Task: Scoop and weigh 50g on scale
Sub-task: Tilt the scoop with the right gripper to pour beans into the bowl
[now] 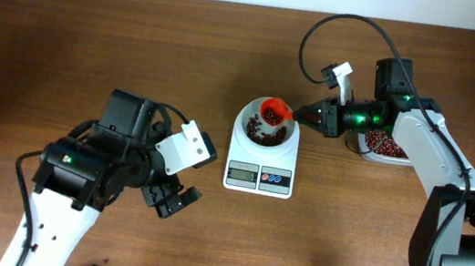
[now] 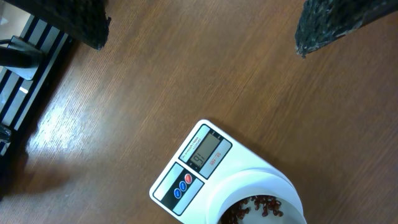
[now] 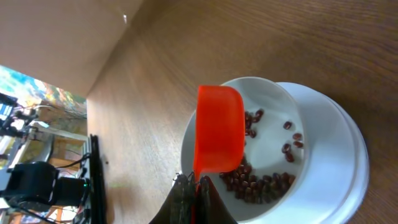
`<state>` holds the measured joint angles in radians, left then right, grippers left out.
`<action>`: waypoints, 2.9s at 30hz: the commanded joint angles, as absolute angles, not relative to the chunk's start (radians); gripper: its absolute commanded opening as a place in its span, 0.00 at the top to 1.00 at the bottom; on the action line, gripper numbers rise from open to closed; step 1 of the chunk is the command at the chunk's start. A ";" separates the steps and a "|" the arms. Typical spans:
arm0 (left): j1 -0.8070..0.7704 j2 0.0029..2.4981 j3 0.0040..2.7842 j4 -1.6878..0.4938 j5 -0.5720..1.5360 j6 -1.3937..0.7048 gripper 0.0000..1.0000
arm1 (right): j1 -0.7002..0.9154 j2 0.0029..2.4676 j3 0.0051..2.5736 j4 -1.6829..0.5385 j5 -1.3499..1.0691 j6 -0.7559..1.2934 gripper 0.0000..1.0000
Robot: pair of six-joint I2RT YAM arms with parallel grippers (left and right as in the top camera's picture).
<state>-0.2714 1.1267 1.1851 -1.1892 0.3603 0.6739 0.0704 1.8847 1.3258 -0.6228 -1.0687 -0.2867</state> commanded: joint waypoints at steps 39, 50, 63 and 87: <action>-0.266 1.120 1.178 -1.191 0.378 0.678 0.01 | 0.085 1.892 1.328 -0.637 -1.009 -0.338 0.96; -0.266 1.120 1.178 -1.191 0.378 0.678 0.01 | 0.085 1.892 1.328 -0.690 -1.216 -0.550 0.96; -0.266 1.120 1.178 -1.191 0.378 0.678 0.01 | 0.091 1.892 1.328 -0.638 -1.095 -0.431 0.96; -0.266 1.120 1.178 -1.191 0.378 0.678 0.01 | 0.137 1.889 1.328 -0.614 -0.888 -0.228 0.96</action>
